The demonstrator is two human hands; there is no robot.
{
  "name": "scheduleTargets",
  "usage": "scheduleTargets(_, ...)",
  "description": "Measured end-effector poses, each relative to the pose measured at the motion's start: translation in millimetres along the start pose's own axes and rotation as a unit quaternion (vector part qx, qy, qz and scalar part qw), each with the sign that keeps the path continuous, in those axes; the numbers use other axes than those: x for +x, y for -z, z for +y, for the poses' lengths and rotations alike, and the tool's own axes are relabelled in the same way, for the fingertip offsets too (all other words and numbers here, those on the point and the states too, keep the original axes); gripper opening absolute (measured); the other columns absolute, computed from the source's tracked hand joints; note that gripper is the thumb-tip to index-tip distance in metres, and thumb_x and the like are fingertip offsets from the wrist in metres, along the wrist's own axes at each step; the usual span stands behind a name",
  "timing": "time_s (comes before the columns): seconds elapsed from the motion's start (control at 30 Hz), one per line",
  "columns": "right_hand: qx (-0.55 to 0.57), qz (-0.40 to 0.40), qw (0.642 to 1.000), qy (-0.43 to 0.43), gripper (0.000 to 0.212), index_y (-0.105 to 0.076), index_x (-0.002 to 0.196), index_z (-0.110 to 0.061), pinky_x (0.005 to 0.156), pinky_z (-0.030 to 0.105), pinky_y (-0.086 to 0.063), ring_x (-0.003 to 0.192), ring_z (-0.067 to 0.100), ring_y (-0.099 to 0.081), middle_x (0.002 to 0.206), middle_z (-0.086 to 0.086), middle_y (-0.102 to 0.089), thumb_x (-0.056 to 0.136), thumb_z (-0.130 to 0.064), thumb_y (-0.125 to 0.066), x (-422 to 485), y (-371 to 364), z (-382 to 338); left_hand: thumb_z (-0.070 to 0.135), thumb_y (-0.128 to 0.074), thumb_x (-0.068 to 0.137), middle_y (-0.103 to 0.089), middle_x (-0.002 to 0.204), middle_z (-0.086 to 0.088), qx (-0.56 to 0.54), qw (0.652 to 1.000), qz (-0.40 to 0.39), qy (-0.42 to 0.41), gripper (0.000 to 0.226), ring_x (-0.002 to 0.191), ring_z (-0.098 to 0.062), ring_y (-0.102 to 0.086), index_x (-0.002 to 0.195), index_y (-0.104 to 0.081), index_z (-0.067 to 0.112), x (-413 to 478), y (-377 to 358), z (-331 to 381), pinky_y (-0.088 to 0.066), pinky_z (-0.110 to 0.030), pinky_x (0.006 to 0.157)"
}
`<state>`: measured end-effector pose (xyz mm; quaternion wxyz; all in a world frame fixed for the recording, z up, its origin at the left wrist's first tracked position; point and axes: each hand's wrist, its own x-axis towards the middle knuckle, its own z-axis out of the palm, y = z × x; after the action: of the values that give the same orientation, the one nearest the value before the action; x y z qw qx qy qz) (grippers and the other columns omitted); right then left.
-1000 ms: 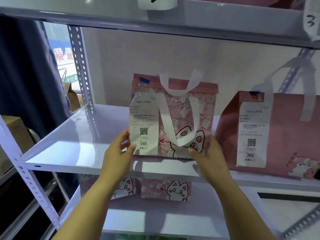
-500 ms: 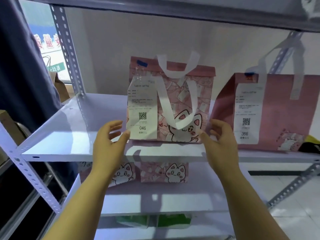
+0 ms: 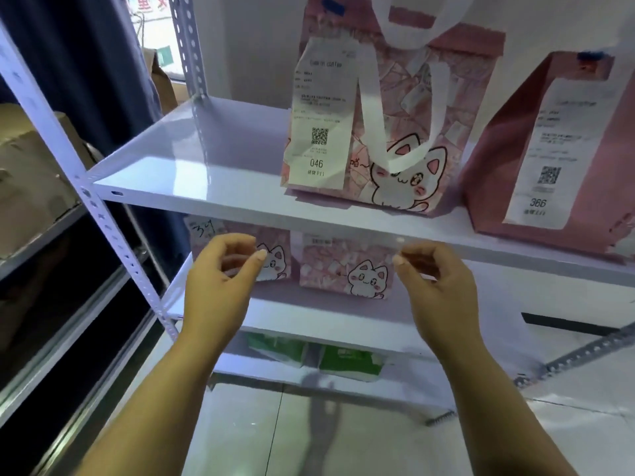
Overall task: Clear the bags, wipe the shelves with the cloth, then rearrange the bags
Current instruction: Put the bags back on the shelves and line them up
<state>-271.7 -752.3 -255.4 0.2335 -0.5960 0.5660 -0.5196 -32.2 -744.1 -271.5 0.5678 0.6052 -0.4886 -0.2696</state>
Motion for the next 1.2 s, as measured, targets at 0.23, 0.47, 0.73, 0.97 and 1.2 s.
scheduleTargets(0.23, 0.000, -0.090, 0.996, 0.008, 0.014, -0.061, 0.084, -0.036, 0.070, 0.004, -0.045, 0.082, -0.005, -0.059, 0.085, -0.018, -0.065, 0.086, -0.023, -0.066, -29, -23, 23, 0.024, -0.065, 0.085, -0.064, 0.089, 0.017, 0.046, 0.999, -0.002, 0.015, 0.007, 0.081, 0.012, -0.057, 0.089, -0.062, 0.029, -38, 10, -35, -0.044, -0.005, 0.060)
scheduleTargets(0.47, -0.007, -0.134, 0.991, -0.001, 0.011, -0.062, 0.085, -0.032, 0.070, 0.004, -0.045, 0.082, -0.005, -0.058, 0.085, -0.015, -0.064, 0.087, -0.022, -0.065, -46, -50, 54, 0.025, -0.067, 0.083, -0.065, 0.085, 0.025, 0.058, 0.997, -0.004, 0.048, 0.008, 0.075, 0.004, -0.061, 0.084, -0.063, 0.032, -48, 25, -83, -0.044, -0.021, 0.065)
scheduleTargets(0.73, 0.002, -0.142, 0.989, -0.044, 0.009, -0.062, 0.083, -0.028, 0.066, 0.003, -0.042, 0.077, -0.007, -0.056, 0.083, -0.013, -0.063, 0.086, -0.020, -0.066, -41, -90, 84, 0.025, -0.068, 0.082, -0.064, 0.083, 0.024, 0.059, 0.996, -0.022, 0.067, 0.008, 0.064, 0.003, -0.058, 0.084, -0.063, 0.031, -21, 28, -126, -0.046, -0.026, 0.063)
scheduleTargets(0.97, -0.025, -0.173, 0.981, -0.080, 0.016, -0.060, 0.099, -0.029, 0.073, 0.012, -0.048, 0.080, -0.001, -0.057, 0.094, -0.013, -0.061, 0.087, -0.019, -0.064, -22, -164, 112, 0.023, -0.067, 0.084, -0.061, 0.101, 0.012, 0.107, 0.991, -0.032, 0.073, 0.023, 0.092, -0.009, -0.058, 0.104, -0.056, 0.030, 27, 35, -177, -0.044, -0.021, 0.071)
scheduleTargets(1.2, -0.175, -0.183, 0.962, -0.102, 0.053, -0.039, 0.132, -0.018, 0.094, 0.040, -0.047, 0.113, 0.026, -0.051, 0.125, 0.006, -0.050, 0.087, -0.028, -0.066, 30, -245, 137, 0.027, -0.067, 0.084, -0.025, 0.143, -0.003, 0.187, 0.976, -0.051, 0.095, 0.073, 0.127, -0.024, -0.036, 0.143, -0.026, 0.023, 94, 36, -226, -0.033, -0.040, 0.107)
